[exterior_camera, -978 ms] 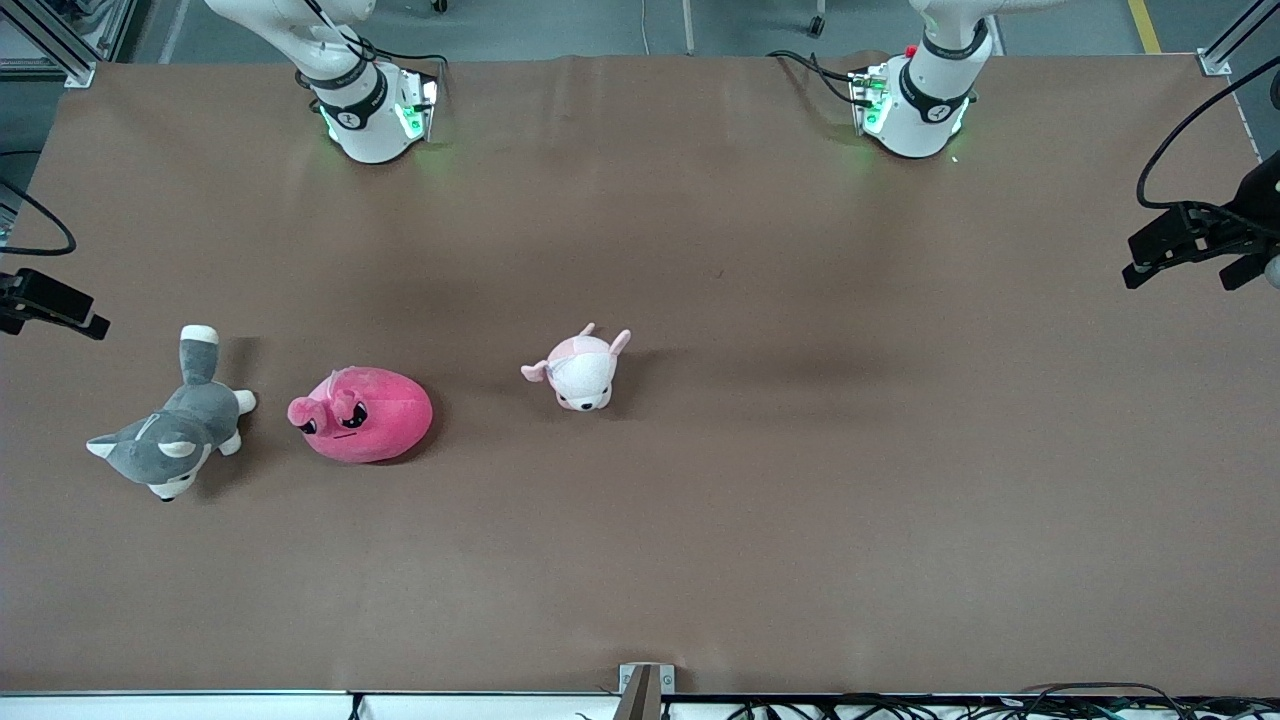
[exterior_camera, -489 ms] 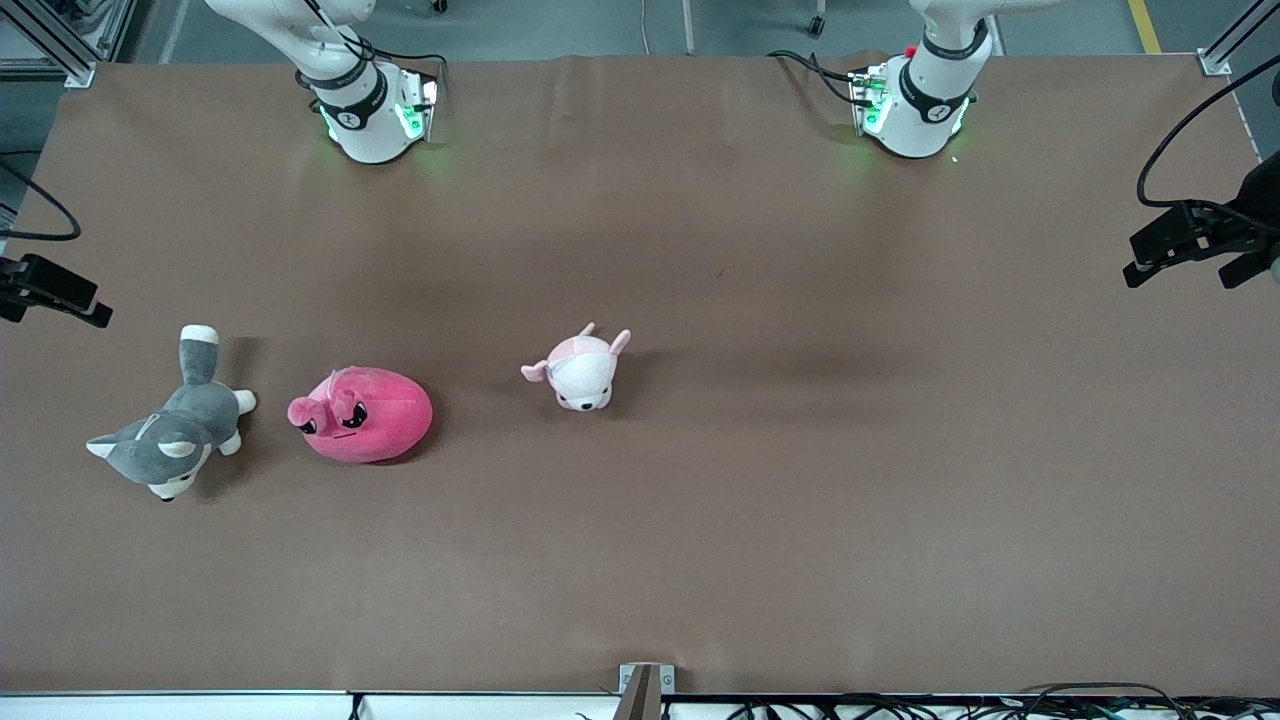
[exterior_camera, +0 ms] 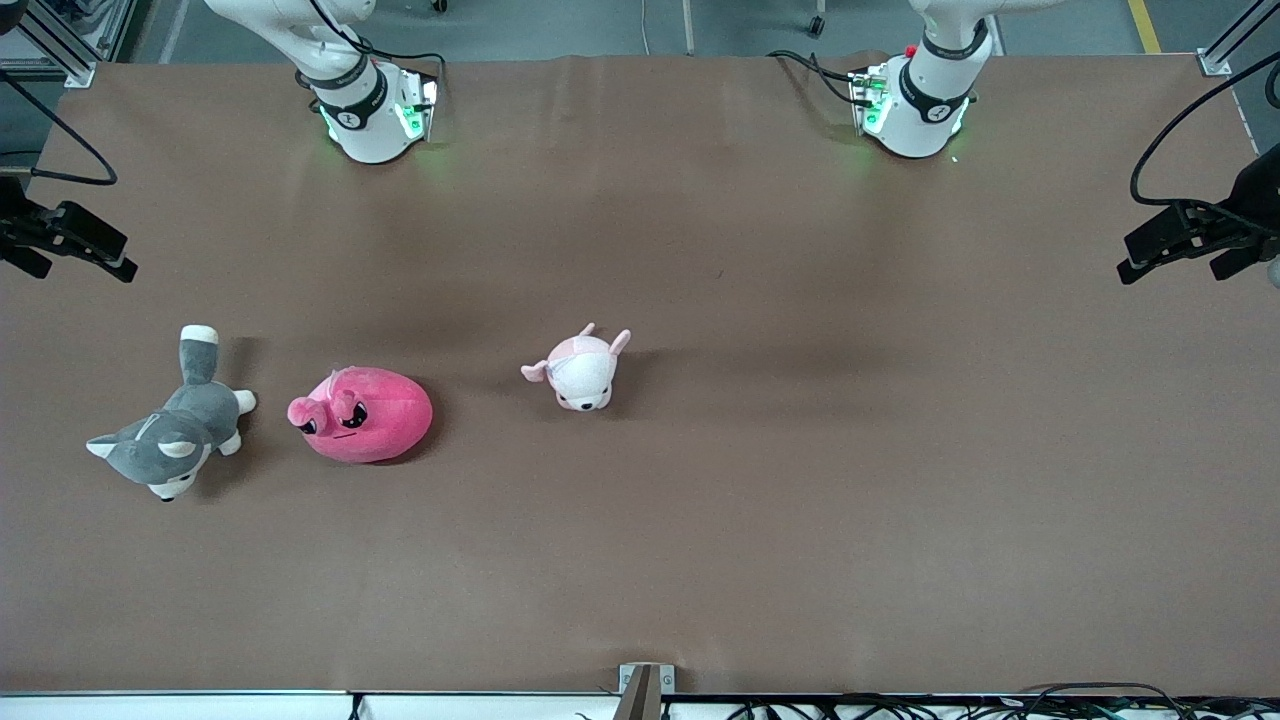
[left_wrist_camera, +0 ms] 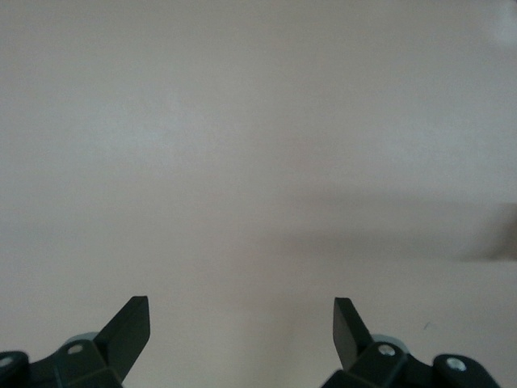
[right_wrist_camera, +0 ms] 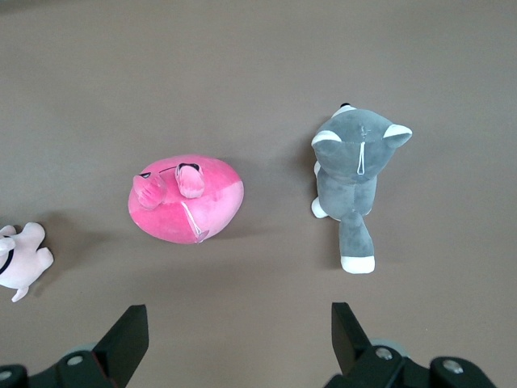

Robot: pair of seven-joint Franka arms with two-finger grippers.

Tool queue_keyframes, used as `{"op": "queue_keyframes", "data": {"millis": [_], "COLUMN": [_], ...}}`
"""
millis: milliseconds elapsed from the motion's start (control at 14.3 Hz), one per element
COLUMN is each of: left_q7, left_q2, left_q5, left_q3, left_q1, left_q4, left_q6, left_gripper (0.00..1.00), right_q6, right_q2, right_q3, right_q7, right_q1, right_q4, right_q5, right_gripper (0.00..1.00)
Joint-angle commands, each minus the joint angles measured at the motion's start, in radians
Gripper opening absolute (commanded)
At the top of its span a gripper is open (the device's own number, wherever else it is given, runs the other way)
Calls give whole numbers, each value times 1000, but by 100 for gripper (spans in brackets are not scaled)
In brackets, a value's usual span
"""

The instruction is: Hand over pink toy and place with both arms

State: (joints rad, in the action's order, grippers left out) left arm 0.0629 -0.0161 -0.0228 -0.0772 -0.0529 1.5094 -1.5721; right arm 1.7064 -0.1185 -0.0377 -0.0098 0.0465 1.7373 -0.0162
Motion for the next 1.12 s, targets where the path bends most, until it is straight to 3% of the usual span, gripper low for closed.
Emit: {"op": "queue_keyframes", "data": {"millis": [0, 1048], "left_q7": [12, 11], "left_q2": [13, 16], "left_q5": [-5, -5], "left_q3": [-3, -6], "left_q1": [1, 4], "left_q4": [11, 12], "left_q6": [9, 15], "left_gripper": [100, 100], "right_q6": [26, -28], "right_q2": [-64, -61], "right_q3": [8, 9], "right_q7": [14, 17], "right_q1": [0, 0], "right_q4": [79, 44], "right_q5": [21, 22], "right_gripper": [100, 100]}}
